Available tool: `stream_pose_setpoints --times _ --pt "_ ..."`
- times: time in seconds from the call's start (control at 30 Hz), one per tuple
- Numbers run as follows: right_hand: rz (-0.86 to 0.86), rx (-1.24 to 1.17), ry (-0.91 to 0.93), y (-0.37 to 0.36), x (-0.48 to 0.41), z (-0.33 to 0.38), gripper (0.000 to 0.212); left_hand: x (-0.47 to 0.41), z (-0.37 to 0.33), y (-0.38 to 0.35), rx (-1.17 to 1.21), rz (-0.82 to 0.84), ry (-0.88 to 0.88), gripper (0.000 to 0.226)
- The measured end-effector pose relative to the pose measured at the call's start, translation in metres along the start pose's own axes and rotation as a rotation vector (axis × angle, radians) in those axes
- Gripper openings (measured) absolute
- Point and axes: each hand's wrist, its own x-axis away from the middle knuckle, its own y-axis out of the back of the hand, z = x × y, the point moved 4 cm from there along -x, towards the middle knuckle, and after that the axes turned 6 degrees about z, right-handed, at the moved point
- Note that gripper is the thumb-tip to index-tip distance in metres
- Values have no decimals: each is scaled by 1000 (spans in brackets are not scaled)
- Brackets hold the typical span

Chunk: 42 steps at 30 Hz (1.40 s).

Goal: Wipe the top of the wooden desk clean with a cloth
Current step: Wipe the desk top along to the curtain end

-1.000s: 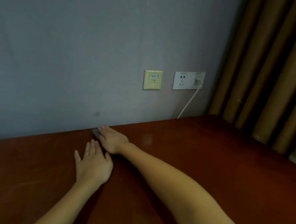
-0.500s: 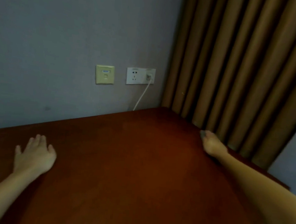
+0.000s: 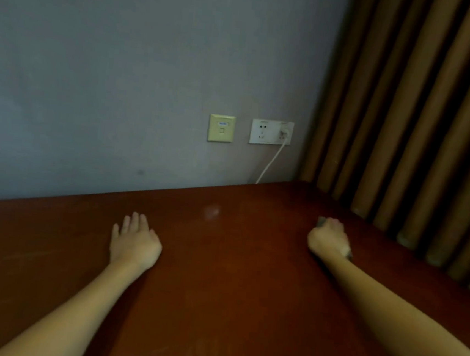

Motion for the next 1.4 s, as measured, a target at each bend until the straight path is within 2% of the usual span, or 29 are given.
stream_pose_setpoints --times 0.2,0.3,0.4,0.53,0.63,0.87,1.0,1.1,1.17,1.23,1.3,1.4 --pt "132 -75 360 -62 74 201 53 11 1 -5 -19 -23 -57 57" --pt "250 -65 694 -89 129 283 54 15 2 -6 -16 -41 -53 57" --pt "420 0 969 -96 164 311 55 21 7 -5 30 -69 -23 59" --pt "448 15 1087 -80 158 272 52 28 8 -5 17 -67 -25 56" --pt "408 -17 967 -61 122 212 52 32 9 -4 11 -41 -38 55" --pt "229 -52 394 14 15 -27 52 38 11 -5 -44 2 -32 54" --pt "105 -44 126 58 -5 -176 49 39 12 -6 -49 8 -29 53" --pt "16 39 -27 74 1 -247 58 41 13 -6 -41 14 -25 53" --pt "-12 100 -166 76 6 -263 46 44 13 -6 -27 16 -18 54" --pt "-38 48 -266 75 13 -253 43 50 12 -5 -12 16 -14 54" --pt "-76 -18 -293 66 22 -220 49 58 9 -4 -5 9 -17 54" --pt "-43 -60 -202 51 46 -137 47 70 7 -3 10 8 -30 54"
